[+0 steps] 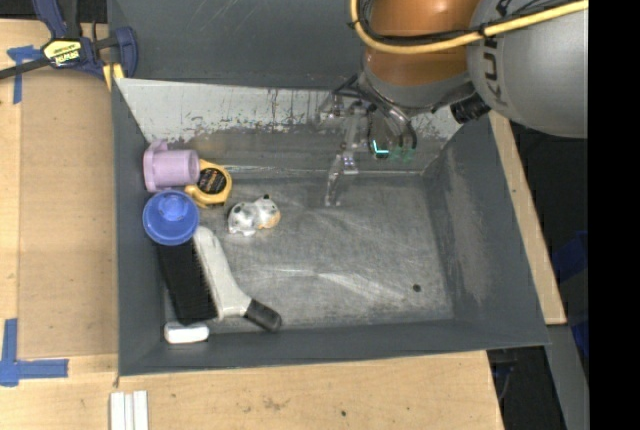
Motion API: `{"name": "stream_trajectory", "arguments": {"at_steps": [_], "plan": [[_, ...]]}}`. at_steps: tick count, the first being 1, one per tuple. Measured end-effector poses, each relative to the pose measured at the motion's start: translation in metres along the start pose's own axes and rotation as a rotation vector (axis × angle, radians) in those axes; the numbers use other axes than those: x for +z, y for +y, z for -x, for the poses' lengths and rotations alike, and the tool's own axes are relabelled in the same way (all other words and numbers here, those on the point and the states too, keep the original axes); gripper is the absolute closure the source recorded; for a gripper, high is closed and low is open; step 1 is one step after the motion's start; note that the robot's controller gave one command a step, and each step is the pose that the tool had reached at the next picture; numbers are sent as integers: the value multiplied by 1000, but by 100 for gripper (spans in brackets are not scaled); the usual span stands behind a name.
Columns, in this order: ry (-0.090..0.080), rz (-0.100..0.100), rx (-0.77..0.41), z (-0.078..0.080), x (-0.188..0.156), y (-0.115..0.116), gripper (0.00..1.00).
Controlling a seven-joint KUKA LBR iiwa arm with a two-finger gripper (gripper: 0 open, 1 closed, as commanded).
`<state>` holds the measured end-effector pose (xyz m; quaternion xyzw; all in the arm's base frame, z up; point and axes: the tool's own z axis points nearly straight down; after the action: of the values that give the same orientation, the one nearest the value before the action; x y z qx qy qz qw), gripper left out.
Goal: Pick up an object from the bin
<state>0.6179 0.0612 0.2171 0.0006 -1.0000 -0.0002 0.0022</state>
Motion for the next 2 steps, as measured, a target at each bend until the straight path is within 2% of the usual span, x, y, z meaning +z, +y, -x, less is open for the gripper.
{"name": "stream_trajectory", "arguments": {"at_steps": [1,2], "plan": [[-3,0,0,0,-2,0,0],[-4,0,-38,-12,-22,-16,0]]}}
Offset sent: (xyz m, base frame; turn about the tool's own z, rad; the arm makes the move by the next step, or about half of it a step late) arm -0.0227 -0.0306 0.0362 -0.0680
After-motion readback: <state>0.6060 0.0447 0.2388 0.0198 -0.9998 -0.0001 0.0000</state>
